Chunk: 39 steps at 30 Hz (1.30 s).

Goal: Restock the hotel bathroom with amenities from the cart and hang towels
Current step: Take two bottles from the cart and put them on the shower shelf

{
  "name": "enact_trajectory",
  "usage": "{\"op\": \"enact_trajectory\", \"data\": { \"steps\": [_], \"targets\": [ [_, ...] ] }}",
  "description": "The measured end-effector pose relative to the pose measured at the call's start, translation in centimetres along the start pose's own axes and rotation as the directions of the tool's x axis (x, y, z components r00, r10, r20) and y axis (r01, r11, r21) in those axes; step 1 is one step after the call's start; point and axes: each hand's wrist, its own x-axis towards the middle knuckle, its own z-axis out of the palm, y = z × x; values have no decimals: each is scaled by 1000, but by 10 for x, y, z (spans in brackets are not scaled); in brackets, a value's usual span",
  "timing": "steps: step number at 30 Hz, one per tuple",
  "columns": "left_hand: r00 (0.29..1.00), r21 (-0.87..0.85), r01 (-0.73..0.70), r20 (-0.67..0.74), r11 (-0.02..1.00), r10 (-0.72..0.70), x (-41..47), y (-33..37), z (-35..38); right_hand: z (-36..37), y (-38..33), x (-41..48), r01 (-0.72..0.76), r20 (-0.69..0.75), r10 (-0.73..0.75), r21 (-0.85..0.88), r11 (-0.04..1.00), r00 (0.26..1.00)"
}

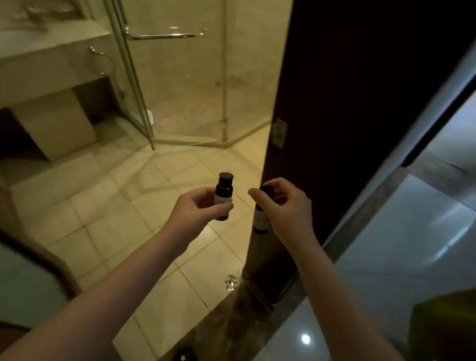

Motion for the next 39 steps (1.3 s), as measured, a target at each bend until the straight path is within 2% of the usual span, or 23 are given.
{"op": "enact_trajectory", "data": {
  "steps": [4, 13, 21, 29, 35, 39],
  "targets": [
    [992, -31, -26, -128, 999, 22, 34, 0, -74, 75, -24, 54, 10, 111, -15, 44, 999, 994],
    [967, -96, -40, -255, 995, 14, 134, 6, -210, 220, -72, 178, 97, 202, -90, -26, 995, 975],
    [933, -154, -52, -359, 987, -7, 231, 11, -301, 314, -98, 285, 135, 295, -118, -40, 990, 948],
    [879, -82, -71, -476, 994, 23, 373, 29, -389, 415, -114, 442, 164, 378, -158, 18, 986, 912],
    [861, -42, -69, -508, 997, 39, 484, 62, -459, 474, -143, 564, 172, 361, -174, 36, 984, 916],
    [885, -55, -101, -460, 993, 65, 553, 80, -497, 510, -156, 629, 183, 343, -174, 6, 983, 923]
  ]
}}
